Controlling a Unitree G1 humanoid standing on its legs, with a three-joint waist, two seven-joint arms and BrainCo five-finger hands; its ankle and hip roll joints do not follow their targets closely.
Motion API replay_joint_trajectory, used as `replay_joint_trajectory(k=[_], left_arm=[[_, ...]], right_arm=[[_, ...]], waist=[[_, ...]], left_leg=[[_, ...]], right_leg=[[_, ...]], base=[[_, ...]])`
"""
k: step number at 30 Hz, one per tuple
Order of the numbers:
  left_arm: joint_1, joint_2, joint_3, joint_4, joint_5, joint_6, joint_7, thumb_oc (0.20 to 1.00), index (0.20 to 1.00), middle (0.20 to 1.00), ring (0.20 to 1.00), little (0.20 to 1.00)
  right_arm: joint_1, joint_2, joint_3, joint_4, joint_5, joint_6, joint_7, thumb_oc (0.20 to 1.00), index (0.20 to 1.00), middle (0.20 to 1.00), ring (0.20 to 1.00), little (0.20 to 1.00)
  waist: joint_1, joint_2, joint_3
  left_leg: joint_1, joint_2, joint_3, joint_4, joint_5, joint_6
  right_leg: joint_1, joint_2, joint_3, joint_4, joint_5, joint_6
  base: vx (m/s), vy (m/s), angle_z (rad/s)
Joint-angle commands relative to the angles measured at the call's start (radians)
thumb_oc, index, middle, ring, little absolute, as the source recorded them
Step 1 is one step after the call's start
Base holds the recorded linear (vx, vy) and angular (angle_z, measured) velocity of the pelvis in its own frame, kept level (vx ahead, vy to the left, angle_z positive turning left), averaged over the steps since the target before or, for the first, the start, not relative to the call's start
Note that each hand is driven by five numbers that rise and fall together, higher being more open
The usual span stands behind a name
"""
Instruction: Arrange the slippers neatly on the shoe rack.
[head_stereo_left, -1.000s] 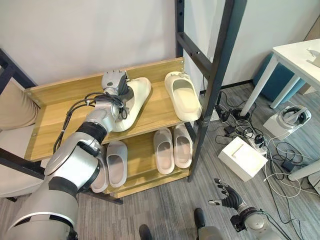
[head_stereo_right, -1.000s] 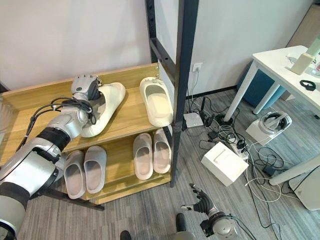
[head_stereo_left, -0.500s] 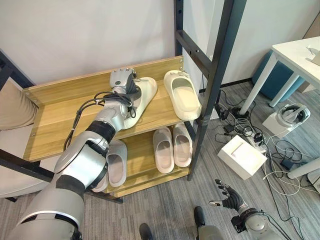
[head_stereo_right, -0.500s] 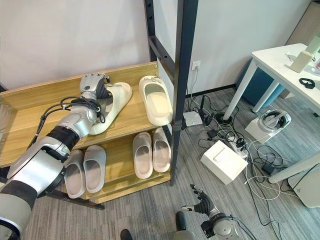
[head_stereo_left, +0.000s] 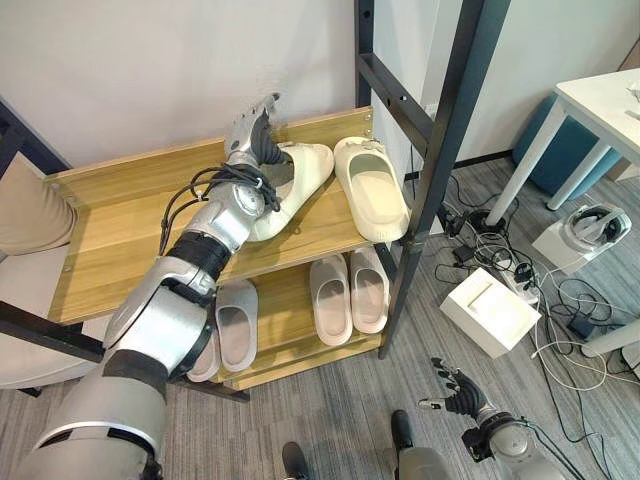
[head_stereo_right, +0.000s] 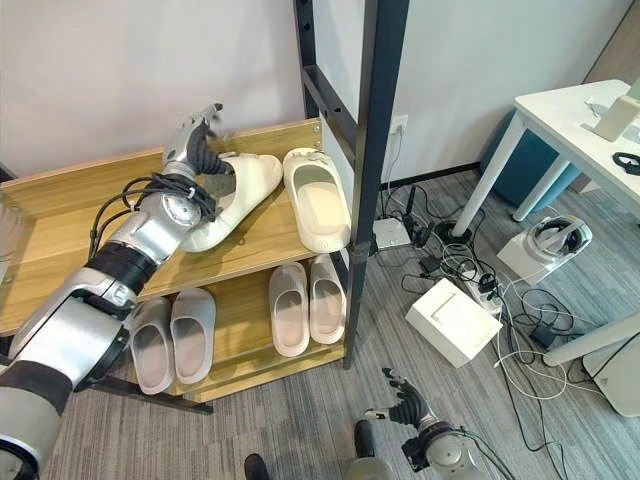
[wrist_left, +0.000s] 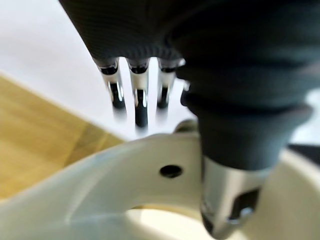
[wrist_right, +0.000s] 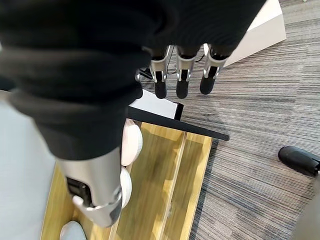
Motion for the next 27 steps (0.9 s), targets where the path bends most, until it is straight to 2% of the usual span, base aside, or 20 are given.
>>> replay_joint_trajectory(k=[1,10,15,17,19,20,21,22,24,27], left_arm=[[-0.044,0.062,0.047,0.001,0.06,-0.025,-0.009,1.0,1.0,1.0,1.0,1.0],[0.064,0.128,0.075,-0.128,0.17,-0.016,-0.057,1.0,1.0,1.0,1.0,1.0],[0.119,0.154,0.104,-0.177,0.155,-0.026,-0.08,1.0,1.0,1.0,1.0,1.0],[0.163,0.17,0.136,-0.203,0.093,-0.045,-0.093,1.0,1.0,1.0,1.0,1.0],[0.272,0.184,0.209,-0.262,-0.083,-0.088,-0.124,1.0,1.0,1.0,1.0,1.0],[0.431,0.191,0.291,-0.321,-0.329,-0.122,-0.214,1.0,1.0,1.0,1.0,1.0],[0.481,0.193,0.308,-0.346,-0.414,-0.134,-0.237,1.0,1.0,1.0,1.0,1.0],[0.486,0.194,0.311,-0.35,-0.416,-0.133,-0.238,1.0,1.0,1.0,1.0,1.0],[0.629,0.171,0.339,-0.419,-0.67,-0.157,-0.275,1.0,1.0,1.0,1.0,1.0],[0.708,0.144,0.34,-0.455,-0.889,-0.155,-0.305,1.0,1.0,1.0,1.0,1.0]], right_arm=[[-0.014,0.031,-0.027,0.006,-0.014,-0.016,0.0,1.0,1.0,1.0,1.0,1.0],[-0.015,0.038,-0.048,0.002,-0.024,-0.01,0.005,1.0,1.0,1.0,1.0,1.0],[-0.013,0.04,-0.057,0.003,-0.031,-0.005,0.01,1.0,1.0,1.0,1.0,1.0],[-0.011,0.042,-0.062,0.002,-0.032,-0.002,0.012,1.0,1.0,1.0,1.0,1.0],[-0.005,0.049,-0.078,-0.003,-0.033,0.006,0.018,1.0,1.0,1.0,1.0,1.0],[0.009,0.059,-0.095,-0.007,-0.035,0.017,0.032,1.0,1.0,1.0,1.0,1.0],[0.013,0.059,-0.101,-0.012,-0.038,0.019,0.036,1.0,1.0,1.0,1.0,1.0],[0.014,0.058,-0.099,-0.013,-0.038,0.019,0.037,1.0,1.0,1.0,1.0,1.0],[0.017,0.055,-0.106,-0.031,-0.037,0.021,0.044,1.0,1.0,1.0,1.0,1.0],[0.016,0.044,-0.095,-0.053,-0.035,0.021,0.048,1.0,1.0,1.0,1.0,1.0]], waist=[[0.02,-0.029,-0.007],[0.049,-0.025,0.0],[0.059,-0.025,0.001],[0.063,-0.025,0.001],[0.071,-0.025,0.003],[0.075,-0.021,0.003],[0.079,-0.021,0.004],[0.077,-0.02,0.003],[0.081,-0.016,0.007],[0.078,-0.014,0.008]], left_leg=[[0.033,0.015,-0.015,-0.002,-0.016,-0.019],[0.029,0.013,-0.036,-0.002,-0.017,-0.019],[0.028,0.012,-0.043,-0.002,-0.016,-0.019],[0.027,0.012,-0.045,-0.002,-0.016,-0.019],[0.029,0.012,-0.043,-0.002,-0.015,-0.018],[0.03,0.012,-0.039,-0.002,-0.014,-0.016],[0.029,0.011,-0.039,-0.002,-0.012,-0.016],[0.029,0.011,-0.038,-0.002,-0.013,-0.016],[0.026,0.012,-0.037,-0.002,-0.009,-0.016],[0.026,0.012,-0.037,-0.002,-0.008,-0.015]], right_leg=[[0.043,-0.033,-0.009,-0.003,-0.036,0.074],[0.052,-0.035,-0.024,-0.003,-0.043,0.071],[0.057,-0.034,-0.03,-0.003,-0.044,0.07],[0.057,-0.034,-0.031,-0.003,-0.044,0.069],[0.055,-0.035,-0.03,-0.003,-0.042,0.068],[0.053,-0.035,-0.029,-0.003,-0.039,0.065],[0.052,-0.035,-0.028,-0.003,-0.038,0.064],[0.052,-0.035,-0.028,-0.003,-0.038,0.064],[0.046,-0.035,-0.026,-0.003,-0.033,0.064],[0.041,-0.034,-0.021,-0.003,-0.03,0.065]], base=[[0.0,-0.012,0.06],[0.0,-0.006,0.08],[0.0,-0.001,0.04],[-0.01,0.001,0.06],[-0.01,0.004,-0.04],[-0.01,0.015,-0.05],[0.0,0.014,-0.03],[-0.01,0.012,0.04],[-0.01,0.021,0.06],[-0.01,0.016,-0.04]])
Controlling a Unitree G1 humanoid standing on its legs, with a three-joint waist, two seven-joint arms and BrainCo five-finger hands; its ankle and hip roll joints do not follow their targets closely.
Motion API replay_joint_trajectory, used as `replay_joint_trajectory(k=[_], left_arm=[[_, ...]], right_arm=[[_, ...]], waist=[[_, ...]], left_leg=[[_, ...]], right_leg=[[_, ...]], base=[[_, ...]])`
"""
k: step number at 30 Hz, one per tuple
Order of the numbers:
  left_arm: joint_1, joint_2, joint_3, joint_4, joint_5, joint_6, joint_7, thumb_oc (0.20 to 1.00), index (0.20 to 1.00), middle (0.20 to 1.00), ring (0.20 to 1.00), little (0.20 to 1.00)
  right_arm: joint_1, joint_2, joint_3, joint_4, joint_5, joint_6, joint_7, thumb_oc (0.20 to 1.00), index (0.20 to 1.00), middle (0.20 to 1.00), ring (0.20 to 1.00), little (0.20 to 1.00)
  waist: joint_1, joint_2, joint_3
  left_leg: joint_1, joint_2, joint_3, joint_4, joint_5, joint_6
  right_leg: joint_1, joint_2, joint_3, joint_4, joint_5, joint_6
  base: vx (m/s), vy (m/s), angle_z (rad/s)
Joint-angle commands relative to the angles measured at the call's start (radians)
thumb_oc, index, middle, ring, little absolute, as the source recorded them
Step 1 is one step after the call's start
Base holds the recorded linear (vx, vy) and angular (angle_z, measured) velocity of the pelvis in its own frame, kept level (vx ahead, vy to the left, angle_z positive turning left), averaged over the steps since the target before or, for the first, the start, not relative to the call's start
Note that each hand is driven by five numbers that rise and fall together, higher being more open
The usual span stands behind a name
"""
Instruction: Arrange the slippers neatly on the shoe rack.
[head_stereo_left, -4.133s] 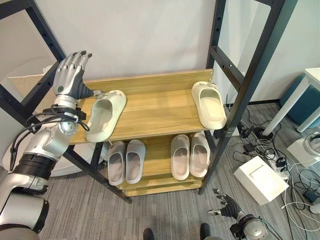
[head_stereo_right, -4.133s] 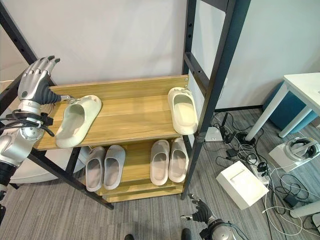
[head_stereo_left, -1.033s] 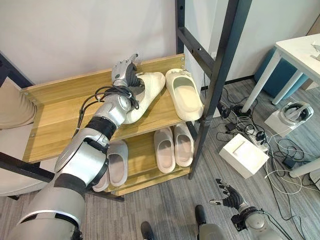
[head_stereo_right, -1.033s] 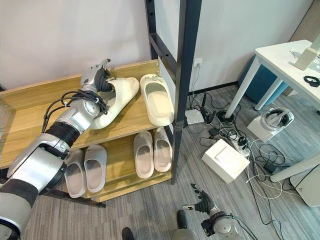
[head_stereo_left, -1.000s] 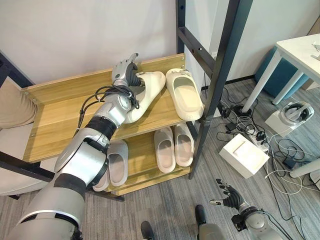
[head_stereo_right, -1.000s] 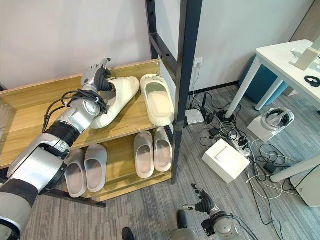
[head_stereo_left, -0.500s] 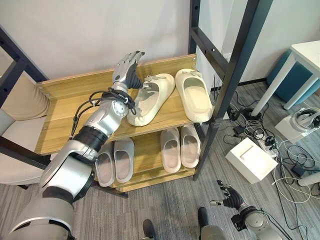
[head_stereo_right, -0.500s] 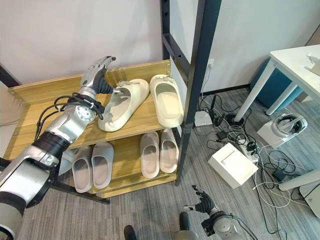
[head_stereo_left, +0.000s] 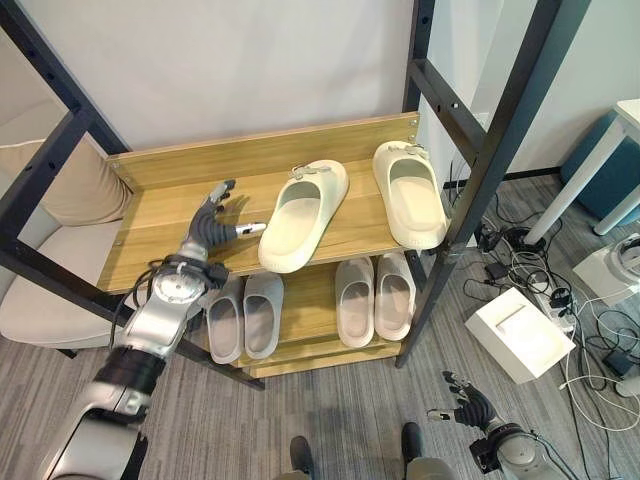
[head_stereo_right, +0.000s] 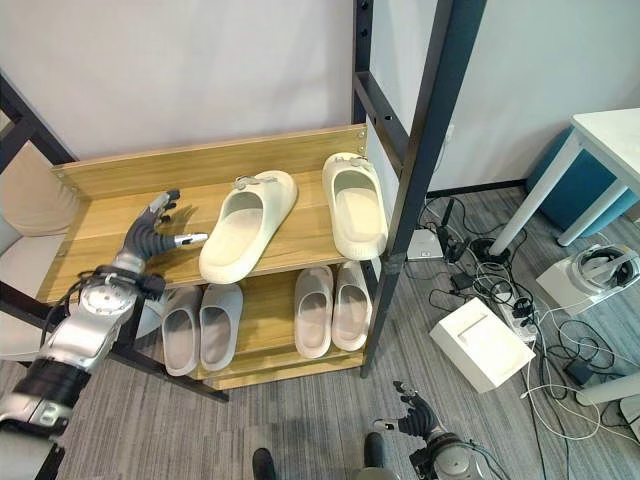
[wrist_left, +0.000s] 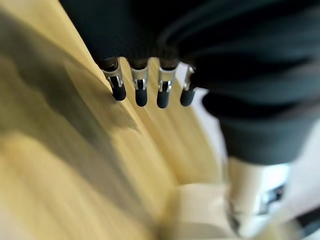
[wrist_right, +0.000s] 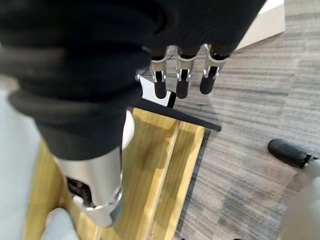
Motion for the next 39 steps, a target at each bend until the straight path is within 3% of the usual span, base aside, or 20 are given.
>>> replay_joint_trajectory(k=[1,4,8,16,17,26,30,33,34,36,38,39], left_arm=[[-0.063,0.012,-0.057,0.066,-0.273,-0.008,-0.073,1.0,1.0,1.0,1.0,1.0],[-0.027,0.008,-0.099,0.026,-0.45,0.015,-0.104,1.0,1.0,1.0,1.0,1.0],[-0.02,0.017,-0.161,-0.034,-0.574,0.033,-0.134,1.0,1.0,1.0,1.0,1.0],[-0.144,-0.066,-0.275,-0.042,-0.592,0.028,-0.091,1.0,1.0,1.0,1.0,1.0],[-0.202,-0.135,-0.313,-0.033,-0.593,0.029,-0.072,1.0,1.0,1.0,1.0,1.0],[-0.322,-0.264,-0.309,0.067,-0.564,0.021,-0.018,1.0,1.0,1.0,1.0,1.0],[-0.294,-0.325,-0.21,0.053,-0.415,-0.024,0.106,1.0,1.0,1.0,1.0,1.0],[-0.229,-0.337,-0.032,-0.119,-0.084,-0.106,0.253,1.0,1.0,1.0,1.0,1.0],[-0.228,-0.337,-0.032,-0.121,-0.083,-0.105,0.253,1.0,1.0,1.0,1.0,1.0],[-0.185,-0.262,0.017,-0.303,-0.025,-0.185,0.133,1.0,1.0,1.0,1.0,1.0],[-0.134,-0.214,-0.028,-0.433,-0.129,-0.187,-0.072,1.0,1.0,1.0,1.0,1.0],[-0.101,-0.144,-0.079,-0.525,-0.183,-0.176,-0.181,1.0,1.0,1.0,1.0,1.0]], right_arm=[[-0.029,0.003,0.005,-0.078,-0.013,-0.023,0.006,1.0,1.0,1.0,1.0,1.0],[-0.024,-0.015,0.028,-0.096,-0.017,-0.02,0.015,1.0,1.0,1.0,1.0,1.0],[-0.013,-0.035,0.063,-0.101,-0.016,-0.021,0.027,1.0,1.0,1.0,1.0,1.0],[-0.01,-0.048,0.109,-0.111,-0.007,-0.018,0.029,1.0,1.0,1.0,1.0,1.0],[-0.009,-0.049,0.116,-0.105,-0.005,-0.012,0.025,1.0,1.0,1.0,1.0,1.0],[-0.025,-0.052,0.121,-0.103,0.001,-0.003,0.021,1.0,1.0,1.0,1.0,1.0],[-0.027,-0.031,0.102,-0.086,0.0,-0.004,0.008,1.0,1.0,1.0,1.0,1.0],[-0.077,0.003,0.084,-0.058,0.021,-0.035,-0.025,1.0,1.0,1.0,1.0,1.0],[-0.077,0.002,0.085,-0.057,0.021,-0.036,-0.025,1.0,1.0,1.0,1.0,1.0],[-0.074,0.003,0.076,-0.065,0.048,-0.059,-0.001,1.0,1.0,1.0,1.0,1.0],[-0.058,0.007,0.063,-0.064,0.041,-0.059,0.031,1.0,1.0,1.0,1.0,1.0],[-0.045,0.007,0.052,-0.072,0.031,-0.065,0.044,1.0,1.0,1.0,1.0,1.0]], waist=[[-0.007,-0.032,0.001],[-0.01,-0.032,-0.001],[-0.018,-0.033,-0.007],[-0.032,-0.038,-0.01],[-0.04,-0.039,-0.013],[-0.056,-0.037,-0.015],[-0.048,-0.04,-0.015],[-0.03,-0.052,-0.012],[-0.03,-0.052,-0.012],[-0.019,-0.06,-0.019],[-0.009,-0.06,-0.028],[-0.001,-0.059,-0.033]], left_leg=[[0.015,0.017,-0.002,0.001,-0.003,-0.024],[0.017,0.017,0.003,0.001,-0.003,-0.025],[0.021,0.017,0.006,0.001,-0.004,-0.027],[0.018,0.017,0.007,0.001,-0.005,-0.027],[0.021,0.018,0.008,0.001,-0.006,-0.027],[0.02,0.02,0.01,0.001,-0.007,-0.025],[0.023,0.018,0.008,0.001,-0.008,-0.02],[0.024,0.017,-0.003,0.001,-0.012,-0.022],[0.024,0.017,-0.003,0.001,-0.013,-0.022],[0.029,0.02,-0.004,0.001,-0.02,-0.027],[0.03,0.019,-0.009,0.001,-0.024,-0.027],[0.031,0.017,-0.014,0.001,-0.026,-0.026]], right_leg=[[0.009,-0.026,0.002,0.001,-0.01,0.058],[0.008,-0.024,0.007,0.001,-0.009,0.059],[0.009,-0.023,0.011,0.001,-0.01,0.06],[0.004,-0.021,0.014,0.001,-0.01,0.061],[0.008,-0.02,0.013,0.001,-0.014,0.06],[0.005,-0.018,0.015,0.001,-0.014,0.059],[0.01,-0.021,0.01,0.001,-0.016,0.056],[0.018,-0.022,0.002,0.001,-0.021,0.051],[0.019,-0.022,0.002,0.001,-0.021,0.051],[0.026,-0.023,-0.002,0.001,-0.024,0.053],[0.032,-0.026,-0.009,0.001,-0.023,0.054],[0.037,-0.028,-0.012,0.001,-0.024,0.055]], base=[[0.0,0.0,0.0],[0.0,0.0,0.0],[0.0,0.0,0.0],[0.0,-0.002,-0.01],[0.01,-0.015,-0.07],[0.0,-0.002,0.01],[0.0,-0.003,-0.02],[0.0,0.0,0.0],[0.0,0.0,0.0],[0.02,0.009,0.05],[0.02,0.009,0.0],[0.0,0.0,0.0]])
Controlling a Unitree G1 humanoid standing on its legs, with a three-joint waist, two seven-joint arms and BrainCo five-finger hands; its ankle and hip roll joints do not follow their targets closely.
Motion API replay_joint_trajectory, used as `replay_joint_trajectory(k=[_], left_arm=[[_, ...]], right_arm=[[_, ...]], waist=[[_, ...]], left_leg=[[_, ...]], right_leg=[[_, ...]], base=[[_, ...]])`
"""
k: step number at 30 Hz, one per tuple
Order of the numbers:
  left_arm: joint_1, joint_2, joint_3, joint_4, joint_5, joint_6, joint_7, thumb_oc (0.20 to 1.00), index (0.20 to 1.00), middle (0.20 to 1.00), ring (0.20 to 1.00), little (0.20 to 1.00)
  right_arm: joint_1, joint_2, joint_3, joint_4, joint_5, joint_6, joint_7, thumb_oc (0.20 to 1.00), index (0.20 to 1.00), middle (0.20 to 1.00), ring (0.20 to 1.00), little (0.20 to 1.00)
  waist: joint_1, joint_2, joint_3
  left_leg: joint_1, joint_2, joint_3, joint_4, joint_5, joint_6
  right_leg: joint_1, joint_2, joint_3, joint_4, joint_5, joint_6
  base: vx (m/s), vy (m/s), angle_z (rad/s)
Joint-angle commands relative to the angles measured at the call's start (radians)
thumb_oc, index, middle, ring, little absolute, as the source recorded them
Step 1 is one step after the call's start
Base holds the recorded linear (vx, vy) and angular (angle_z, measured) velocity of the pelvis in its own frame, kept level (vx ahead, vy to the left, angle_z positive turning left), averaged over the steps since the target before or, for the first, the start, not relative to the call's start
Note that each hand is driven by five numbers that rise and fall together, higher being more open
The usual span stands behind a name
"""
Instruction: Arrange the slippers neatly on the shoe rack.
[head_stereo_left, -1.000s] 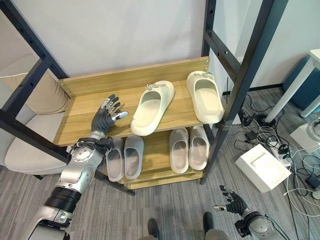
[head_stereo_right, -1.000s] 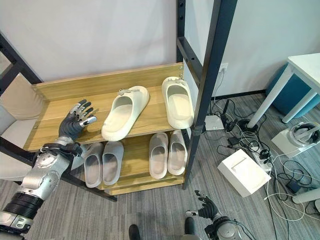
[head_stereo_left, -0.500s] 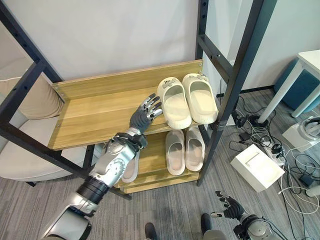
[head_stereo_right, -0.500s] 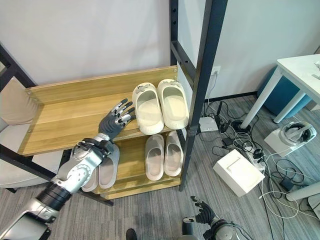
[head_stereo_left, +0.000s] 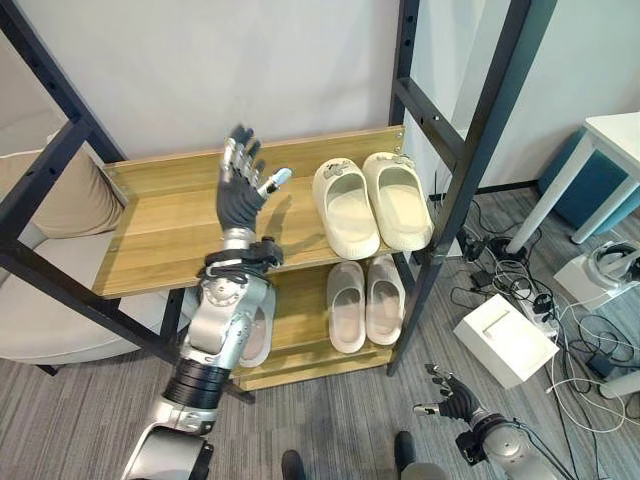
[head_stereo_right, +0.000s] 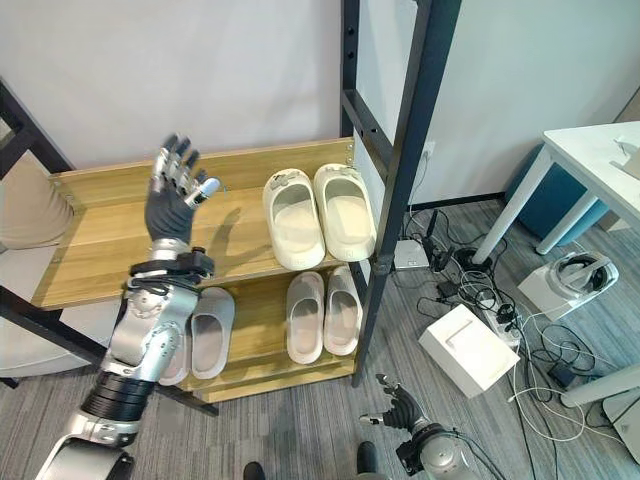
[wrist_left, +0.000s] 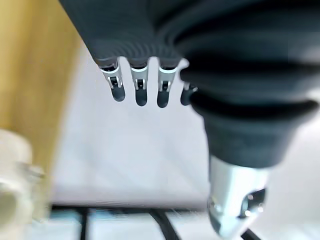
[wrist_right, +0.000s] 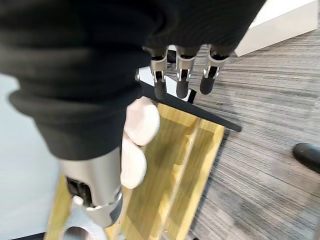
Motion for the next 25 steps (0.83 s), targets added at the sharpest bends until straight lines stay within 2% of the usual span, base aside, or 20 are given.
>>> replay_joint_trajectory(k=[1,3,5,6,7,8,9,10,11,13,14,15,16,17,18,19,20,25], left_arm=[[-0.09,0.06,-0.097,0.017,-0.084,-0.064,-0.276,1.0,1.0,1.0,1.0,1.0],[-0.093,0.206,-0.241,-0.06,-0.173,-0.005,-0.462,1.0,1.0,1.0,1.0,1.0],[-0.094,0.275,-0.3,-0.05,-0.211,0.015,-0.507,1.0,1.0,1.0,1.0,1.0],[-0.094,0.342,-0.449,0.017,-0.173,0.052,-0.579,1.0,1.0,1.0,1.0,1.0],[-0.099,0.342,-0.454,0.021,-0.172,0.05,-0.579,1.0,1.0,1.0,1.0,1.0],[-0.035,0.473,-0.536,0.084,-0.026,0.055,-0.605,1.0,1.0,1.0,1.0,1.0],[0.055,0.465,-0.539,0.172,0.0,0.057,-0.614,1.0,1.0,1.0,1.0,1.0],[0.055,0.464,-0.538,0.172,0.0,0.057,-0.614,1.0,1.0,1.0,1.0,1.0],[0.089,0.445,-0.537,0.226,0.053,0.053,-0.615,1.0,1.0,1.0,1.0,1.0],[0.226,0.347,-0.44,0.374,0.134,0.054,-0.539,1.0,1.0,1.0,1.0,1.0],[0.228,0.345,-0.437,0.376,0.136,0.052,-0.539,1.0,1.0,1.0,1.0,1.0],[0.302,0.238,-0.371,0.5,0.188,0.068,-0.491,1.0,1.0,1.0,1.0,1.0],[0.302,0.235,-0.37,0.503,0.19,0.066,-0.491,1.0,1.0,1.0,1.0,1.0],[0.35,0.108,-0.295,0.665,0.208,0.084,-0.411,1.0,1.0,1.0,1.0,1.0],[0.348,0.104,-0.296,0.671,0.209,0.08,-0.41,1.0,1.0,1.0,1.0,1.0],[0.37,-0.019,-0.201,0.807,0.195,0.092,-0.318,1.0,1.0,1.0,1.0,1.0],[0.364,-0.066,-0.169,0.867,0.176,0.099,-0.288,1.0,1.0,1.0,1.0,1.0],[0.328,-0.179,-0.085,1.032,0.175,0.093,-0.187,1.0,1.0,1.0,1.0,1.0]], right_arm=[[-0.02,0.013,-0.027,-0.041,0.017,-0.053,0.037,1.0,1.0,1.0,1.0,1.0],[-0.019,0.004,-0.028,-0.037,0.008,-0.063,0.055,1.0,1.0,1.0,1.0,1.0],[-0.02,-0.002,-0.02,-0.037,0.002,-0.073,0.058,1.0,1.0,1.0,1.0,1.0],[-0.026,-0.022,0.003,-0.03,0.001,-0.082,0.069,1.0,1.0,1.0,1.0,1.0],[-0.026,-0.02,0.001,-0.029,0.001,-0.083,0.069,1.0,1.0,1.0,1.0,1.0],[-0.033,-0.043,0.01,-0.021,0.013,-0.095,0.076,1.0,1.0,1.0,1.0,1.0],[-0.036,-0.042,0.025,-0.016,0.029,-0.101,0.079,1.0,1.0,1.0,1.0,1.0],[-0.036,-0.043,0.025,-0.016,0.029,-0.101,0.079,1.0,1.0,1.0,1.0,1.0],[-0.039,-0.043,0.029,-0.016,0.036,-0.099,0.082,1.0,1.0,1.0,1.0,1.0],[-0.029,-0.039,0.021,-0.027,0.057,-0.094,0.088,1.0,1.0,1.0,1.0,1.0],[-0.03,-0.041,0.023,-0.028,0.058,-0.094,0.088,1.0,1.0,1.0,1.0,1.0],[-0.024,-0.032,0.016,-0.02,0.06,-0.084,0.085,1.0,1.0,1.0,1.0,1.0],[-0.024,-0.033,0.017,-0.02,0.06,-0.084,0.085,1.0,1.0,1.0,1.0,1.0],[-0.023,-0.019,0.003,-0.009,0.061,-0.073,0.076,1.0,1.0,1.0,1.0,1.0],[-0.023,-0.022,0.003,-0.01,0.061,-0.072,0.075,1.0,1.0,1.0,1.0,1.0],[-0.026,-0.006,-0.009,0.007,0.059,-0.065,0.061,1.0,1.0,1.0,1.0,1.0],[-0.028,0.003,-0.016,0.013,0.057,-0.062,0.05,1.0,1.0,1.0,1.0,1.0],[-0.043,0.023,-0.026,0.031,0.054,-0.054,0.014,1.0,1.0,1.0,1.0,1.0]], waist=[[0.02,-0.022,0.015],[0.025,-0.018,0.014],[0.027,-0.019,0.01],[0.021,-0.014,0.012],[0.023,-0.016,0.012],[0.028,-0.013,0.014],[0.03,-0.015,0.012],[0.029,-0.014,0.011],[0.03,-0.016,0.011],[0.04,-0.02,0.011],[0.037,-0.019,0.008],[0.045,-0.024,0.007],[0.043,-0.023,0.006],[0.051,-0.027,0.004],[0.049,-0.025,0.003],[0.056,-0.031,0.002],[0.058,-0.032,0.0],[0.063,-0.04,-0.003]], left_leg=[[0.028,0.015,-0.014,0.001,-0.029,-0.03],[0.036,0.013,-0.019,0.001,-0.034,-0.029],[0.033,0.012,-0.02,0.001,-0.031,-0.028],[0.038,0.012,-0.02,0.001,-0.031,-0.028],[0.037,0.011,-0.02,0.001,-0.031,-0.028],[0.042,0.011,-0.02,0.001,-0.03,-0.028],[0.045,0.011,-0.017,0.001,-0.032,-0.028],[0.045,0.011,-0.017,0.001,-0.032,-0.028],[0.047,0.01,-0.016,0.001,-0.033,-0.028],[0.057,0.012,-0.014,0.001,-0.039,-0.027],[0.052,0.012,-0.014,0.001,-0.035,-0.026],[0.053,0.011,-0.017,0.001,-0.035,-0.024],[0.052,0.011,-0.017,0.001,-0.034,-0.024],[0.05,0.012,-0.019,0.001,-0.032,-0.022],[0.048,0.012,-0.02,0.001,-0.032,-0.022],[0.047,0.011,-0.023,0.001,-0.03,-0.019],[0.044,0.011,-0.024,0.001,-0.028,-0.018],[0.046,0.011,-0.027,0.001,-0.026,-0.016]], right_leg=[[0.033,-0.03,-0.012,0.001,-0.031,0.056],[0.042,-0.03,-0.017,0.001,-0.033,0.059],[0.039,-0.03,-0.018,0.001,-0.03,0.059],[0.043,-0.03,-0.019,0.001,-0.028,0.061],[0.042,-0.03,-0.019,0.001,-0.028,0.061],[0.047,-0.03,-0.019,0.001,-0.029,0.064],[0.048,-0.031,-0.017,0.001,-0.029,0.065],[0.048,-0.031,-0.017,0.001,-0.03,0.065],[0.048,-0.03,-0.015,0.001,-0.029,0.065],[0.054,-0.031,-0.013,0.001,-0.032,0.065],[0.05,-0.032,-0.014,0.001,-0.029,0.064],[0.052,-0.032,-0.013,0.001,-0.03,0.062],[0.051,-0.032,-0.013,0.001,-0.03,0.062],[0.052,-0.033,-0.017,0.001,-0.031,0.059],[0.051,-0.033,-0.018,0.001,-0.031,0.059],[0.051,-0.032,-0.02,0.001,-0.031,0.056],[0.05,-0.032,-0.022,0.001,-0.03,0.055],[0.056,-0.029,-0.025,0.001,-0.032,0.051]], base=[[0.03,0.009,0.18],[0.02,0.011,0.09],[0.0,0.0,0.0],[0.0,0.0,0.0],[0.0,0.031,-0.04],[0.01,0.028,-0.12],[0.01,0.028,-0.11],[0.01,0.016,-0.04],[0.01,0.014,0.05],[0.01,0.012,0.05],[0.0,0.0,0.0],[0.0,0.0,0.0],[0.0,0.013,0.1],[0.0,0.007,0.11],[-0.01,0.004,0.1],[-0.01,-0.005,0.06],[-0.01,-0.006,0.1],[0.0,-0.002,0.04]])
